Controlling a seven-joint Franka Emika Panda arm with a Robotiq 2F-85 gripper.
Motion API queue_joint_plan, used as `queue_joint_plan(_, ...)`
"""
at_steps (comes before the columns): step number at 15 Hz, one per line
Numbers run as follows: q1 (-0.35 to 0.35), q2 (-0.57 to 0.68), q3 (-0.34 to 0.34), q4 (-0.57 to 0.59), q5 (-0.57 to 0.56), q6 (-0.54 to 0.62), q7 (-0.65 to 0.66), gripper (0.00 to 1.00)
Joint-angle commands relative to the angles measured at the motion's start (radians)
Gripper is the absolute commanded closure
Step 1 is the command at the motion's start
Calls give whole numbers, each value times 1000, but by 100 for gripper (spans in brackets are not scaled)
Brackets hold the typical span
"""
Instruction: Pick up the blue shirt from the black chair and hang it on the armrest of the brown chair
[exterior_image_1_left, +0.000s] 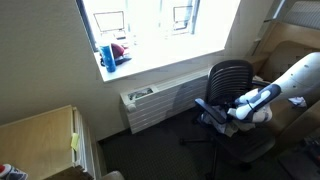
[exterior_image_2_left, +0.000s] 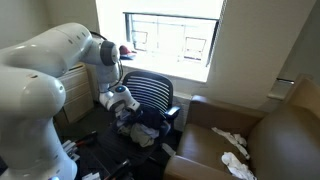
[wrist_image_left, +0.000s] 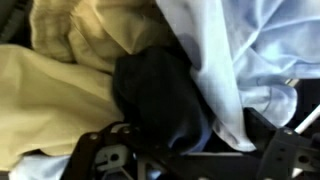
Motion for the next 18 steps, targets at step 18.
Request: queue_joint_plan(18, 325, -16, -358, -12, 172, -96, 38, 0)
